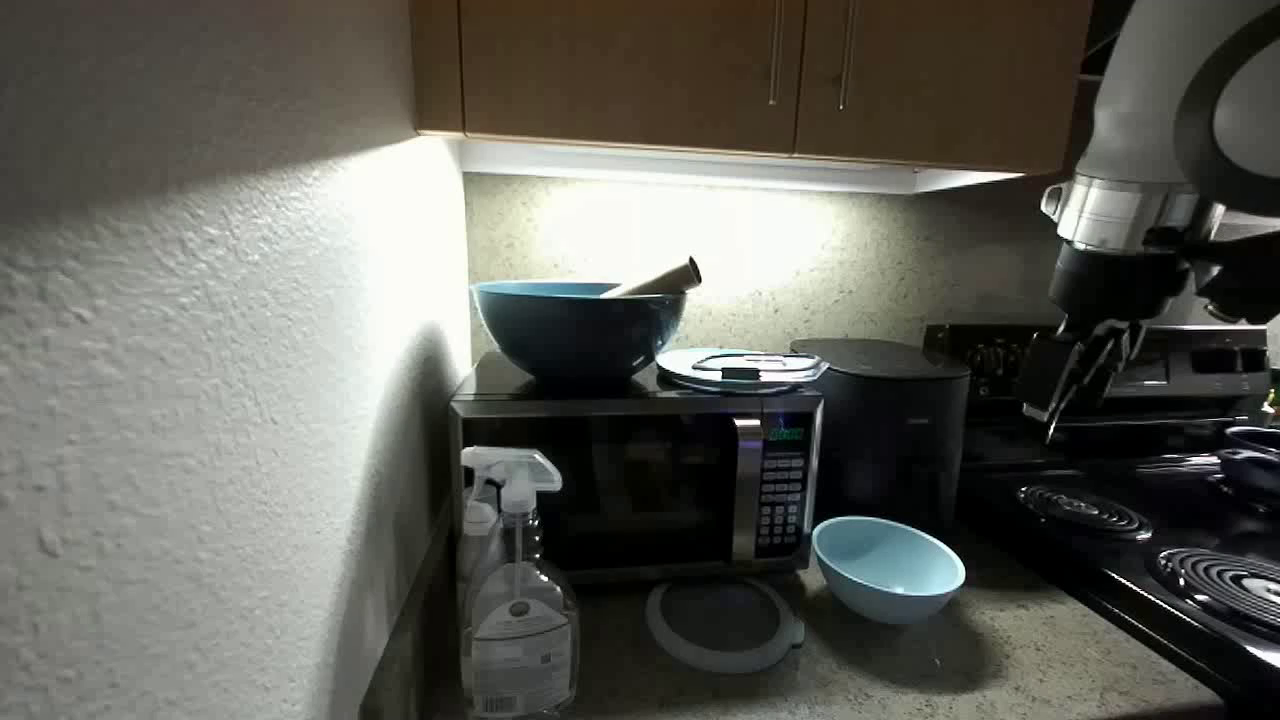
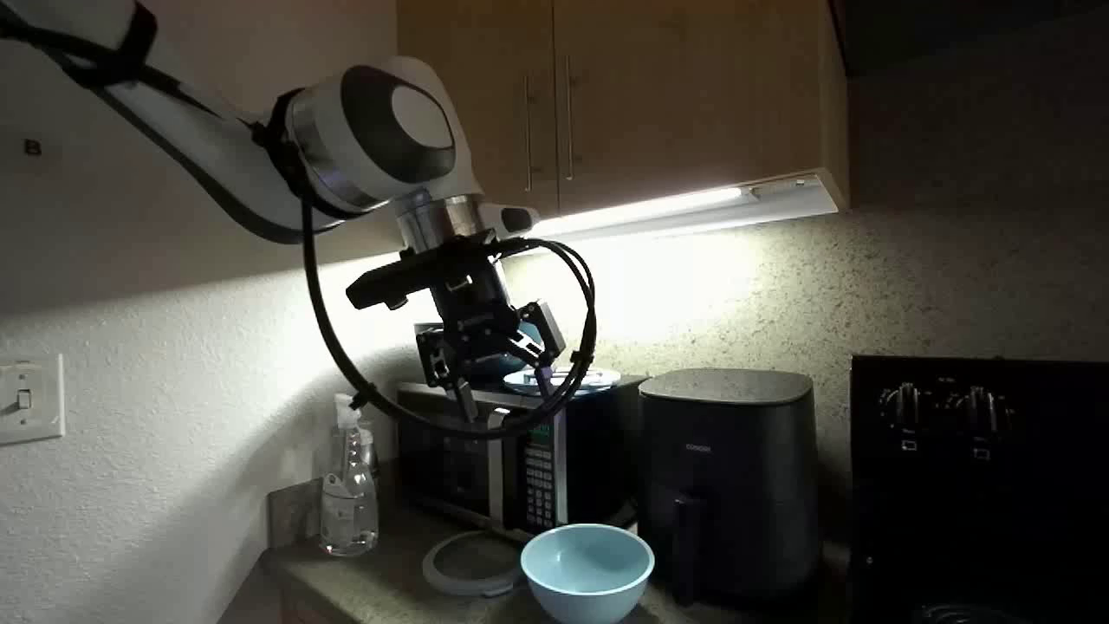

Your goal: Pick up the bowl and put it on top of the air fryer

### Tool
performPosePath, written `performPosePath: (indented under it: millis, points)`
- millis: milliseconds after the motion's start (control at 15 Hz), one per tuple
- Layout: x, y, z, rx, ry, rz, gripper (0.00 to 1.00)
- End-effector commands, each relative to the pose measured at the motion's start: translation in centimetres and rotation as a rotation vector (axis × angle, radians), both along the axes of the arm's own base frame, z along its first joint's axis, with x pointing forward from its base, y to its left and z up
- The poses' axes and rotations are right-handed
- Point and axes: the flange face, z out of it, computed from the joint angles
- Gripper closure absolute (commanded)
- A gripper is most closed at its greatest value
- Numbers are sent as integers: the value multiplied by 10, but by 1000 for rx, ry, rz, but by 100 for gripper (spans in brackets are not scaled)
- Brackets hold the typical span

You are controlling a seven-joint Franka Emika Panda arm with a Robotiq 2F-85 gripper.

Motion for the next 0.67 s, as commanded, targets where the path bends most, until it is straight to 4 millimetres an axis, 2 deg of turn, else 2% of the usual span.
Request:
performPosePath:
  millis: [0,467,600]
  points:
    - [0,0,0,0,1,0,0]
    - [0,0,0,0,1,0,0]
    - [7,-6,-4,30,11,38,0]
